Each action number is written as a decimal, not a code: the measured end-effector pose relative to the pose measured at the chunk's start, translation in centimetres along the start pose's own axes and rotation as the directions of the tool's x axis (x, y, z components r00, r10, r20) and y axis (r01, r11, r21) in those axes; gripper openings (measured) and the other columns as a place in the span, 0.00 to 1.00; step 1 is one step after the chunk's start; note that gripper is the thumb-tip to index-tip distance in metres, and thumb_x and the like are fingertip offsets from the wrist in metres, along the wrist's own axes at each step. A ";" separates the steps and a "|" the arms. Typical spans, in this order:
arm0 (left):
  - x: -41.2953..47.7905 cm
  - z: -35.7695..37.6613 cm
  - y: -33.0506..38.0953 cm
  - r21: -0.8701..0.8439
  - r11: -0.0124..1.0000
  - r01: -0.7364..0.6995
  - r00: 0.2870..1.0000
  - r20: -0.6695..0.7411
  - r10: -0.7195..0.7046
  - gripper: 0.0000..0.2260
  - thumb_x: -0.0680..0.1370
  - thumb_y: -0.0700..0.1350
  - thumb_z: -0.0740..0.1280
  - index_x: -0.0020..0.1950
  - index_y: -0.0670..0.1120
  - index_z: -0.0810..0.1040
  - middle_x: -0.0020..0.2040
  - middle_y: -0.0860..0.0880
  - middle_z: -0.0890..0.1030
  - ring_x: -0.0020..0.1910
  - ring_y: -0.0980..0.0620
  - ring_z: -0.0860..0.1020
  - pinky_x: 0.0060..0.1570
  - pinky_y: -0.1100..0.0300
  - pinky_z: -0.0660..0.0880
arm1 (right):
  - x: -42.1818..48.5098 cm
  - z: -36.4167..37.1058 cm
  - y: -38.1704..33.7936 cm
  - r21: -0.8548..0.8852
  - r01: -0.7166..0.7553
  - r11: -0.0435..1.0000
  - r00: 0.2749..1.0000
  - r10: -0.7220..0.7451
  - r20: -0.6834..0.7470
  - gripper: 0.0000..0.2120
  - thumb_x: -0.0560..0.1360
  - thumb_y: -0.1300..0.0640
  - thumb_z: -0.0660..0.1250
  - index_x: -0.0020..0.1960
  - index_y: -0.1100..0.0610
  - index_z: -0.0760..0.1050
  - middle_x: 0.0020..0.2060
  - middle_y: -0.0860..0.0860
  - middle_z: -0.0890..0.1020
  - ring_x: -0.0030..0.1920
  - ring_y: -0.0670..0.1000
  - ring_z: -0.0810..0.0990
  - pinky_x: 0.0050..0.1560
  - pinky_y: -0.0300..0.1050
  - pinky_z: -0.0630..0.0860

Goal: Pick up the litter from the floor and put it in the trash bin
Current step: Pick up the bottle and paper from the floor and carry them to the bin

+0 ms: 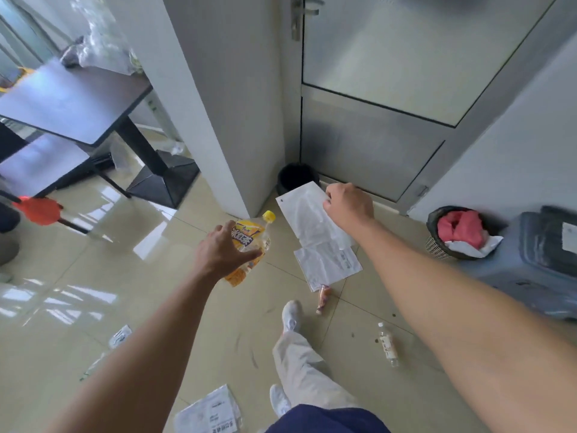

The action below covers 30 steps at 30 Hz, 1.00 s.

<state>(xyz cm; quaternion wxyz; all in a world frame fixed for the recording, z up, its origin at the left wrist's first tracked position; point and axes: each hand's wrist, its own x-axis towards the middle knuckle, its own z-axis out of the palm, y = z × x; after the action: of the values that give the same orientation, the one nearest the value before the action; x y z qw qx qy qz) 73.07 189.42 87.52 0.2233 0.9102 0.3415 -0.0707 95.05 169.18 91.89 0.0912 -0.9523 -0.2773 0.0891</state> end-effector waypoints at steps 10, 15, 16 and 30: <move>22.2 -0.7 5.9 0.064 0.998 0.019 0.999 0.032 -0.021 0.44 0.66 0.66 0.74 0.74 0.46 0.63 0.64 0.43 0.76 0.65 0.40 0.74 0.61 0.45 0.71 | 17.7 1.3 3.5 0.138 -0.255 0.957 0.967 0.253 0.032 0.06 0.79 0.57 0.65 0.46 0.59 0.77 0.38 0.54 0.77 0.38 0.59 0.75 0.39 0.45 0.68; 31.6 -2.6 9.0 0.097 0.994 -0.058 0.989 0.142 0.044 0.43 0.67 0.64 0.73 0.75 0.47 0.61 0.66 0.43 0.74 0.67 0.40 0.72 0.63 0.44 0.72 | 25.2 0.7 3.8 0.189 -0.307 0.933 0.951 0.307 0.032 0.06 0.78 0.58 0.67 0.44 0.60 0.78 0.40 0.57 0.82 0.41 0.62 0.81 0.39 0.48 0.76; 33.5 -2.5 9.1 0.095 0.993 -0.064 0.982 0.182 0.046 0.42 0.68 0.64 0.74 0.74 0.47 0.62 0.67 0.43 0.74 0.67 0.40 0.72 0.63 0.44 0.72 | 26.6 0.9 3.8 0.190 -0.324 0.927 0.945 0.324 0.033 0.07 0.78 0.57 0.67 0.44 0.59 0.78 0.39 0.56 0.82 0.40 0.61 0.81 0.39 0.48 0.76; 58.8 12.7 8.3 0.213 0.970 0.115 0.833 0.512 -0.211 0.39 0.69 0.70 0.70 0.74 0.53 0.68 0.65 0.46 0.74 0.67 0.42 0.73 0.63 0.47 0.69 | 43.0 21.2 2.5 0.327 -0.655 0.682 0.756 0.596 0.272 0.13 0.78 0.57 0.63 0.36 0.58 0.69 0.28 0.50 0.71 0.27 0.50 0.68 0.29 0.44 0.64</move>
<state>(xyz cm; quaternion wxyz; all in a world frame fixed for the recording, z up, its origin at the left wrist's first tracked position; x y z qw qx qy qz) 123.33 212.79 62.60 0.2219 0.8386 0.3354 -0.3675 127.33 193.17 65.70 0.2288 -0.9402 0.0839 0.2379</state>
